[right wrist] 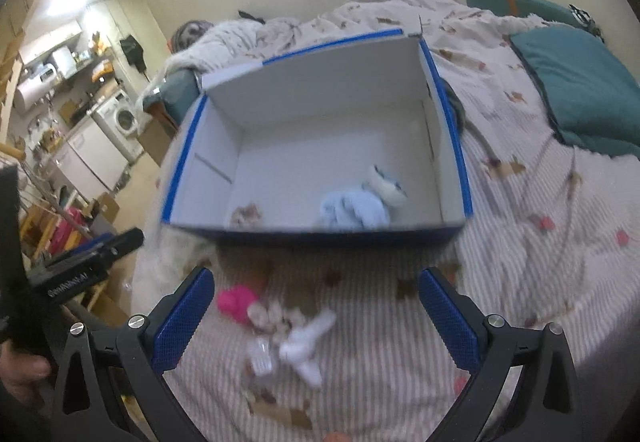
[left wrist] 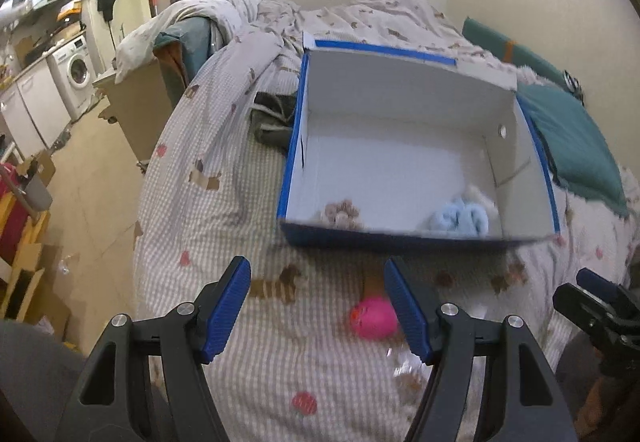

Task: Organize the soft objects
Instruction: 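Grasp the white sock with the right tool while the left tool grasps the plastic bag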

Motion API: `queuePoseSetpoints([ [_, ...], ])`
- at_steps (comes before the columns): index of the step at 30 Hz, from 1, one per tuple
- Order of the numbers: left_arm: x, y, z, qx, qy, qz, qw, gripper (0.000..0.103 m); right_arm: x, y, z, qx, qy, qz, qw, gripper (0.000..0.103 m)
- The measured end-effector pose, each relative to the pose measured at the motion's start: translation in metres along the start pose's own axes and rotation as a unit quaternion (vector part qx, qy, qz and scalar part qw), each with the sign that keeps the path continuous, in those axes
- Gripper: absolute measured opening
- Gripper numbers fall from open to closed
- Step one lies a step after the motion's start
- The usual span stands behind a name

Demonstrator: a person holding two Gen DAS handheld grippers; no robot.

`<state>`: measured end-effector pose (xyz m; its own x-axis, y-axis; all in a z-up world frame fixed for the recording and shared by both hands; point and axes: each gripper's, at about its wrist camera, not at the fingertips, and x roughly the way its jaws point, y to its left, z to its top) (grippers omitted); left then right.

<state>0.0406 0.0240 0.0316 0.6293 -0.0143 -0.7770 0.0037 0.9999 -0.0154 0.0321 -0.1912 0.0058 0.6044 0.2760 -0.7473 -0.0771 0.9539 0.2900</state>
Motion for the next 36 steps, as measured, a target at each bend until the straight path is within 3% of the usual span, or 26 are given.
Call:
queuePoseSetpoints([
  [4,0.0,-0.005,-0.026,0.013,0.035,0.003,0.9993,0.067,-0.001,0.004,-0.023,0.005,0.034,0.008,0.999,0.103],
  [9,0.013,-0.004,-0.048,-0.005,0.091,-0.001,0.9959,0.067,0.017,0.017,-0.038,-0.032,0.083,-0.023,0.996,0.103],
  [16,0.025,-0.006,-0.051,-0.009,0.112,0.0,0.9937,0.067,0.046,0.004,-0.041,0.002,0.137,-0.009,0.991,0.103],
  [22,0.03,-0.009,-0.051,-0.011,0.121,-0.008,0.9925,0.067,0.086,0.009,-0.049,-0.004,0.205,0.011,0.979,0.083],
  [27,0.036,-0.006,-0.052,-0.018,0.13,-0.007,0.9914,0.067,0.107,0.014,-0.047,-0.013,0.208,0.007,0.978,0.069],
  [31,0.04,-0.004,-0.052,-0.024,0.137,-0.009,0.9902,0.067,0.116,0.013,-0.043,-0.008,0.208,0.011,0.978,0.031],
  [36,0.045,-0.007,-0.055,-0.022,0.145,-0.012,0.9891,0.067,0.093,0.007,-0.037,-0.007,0.181,0.013,0.983,0.031],
])
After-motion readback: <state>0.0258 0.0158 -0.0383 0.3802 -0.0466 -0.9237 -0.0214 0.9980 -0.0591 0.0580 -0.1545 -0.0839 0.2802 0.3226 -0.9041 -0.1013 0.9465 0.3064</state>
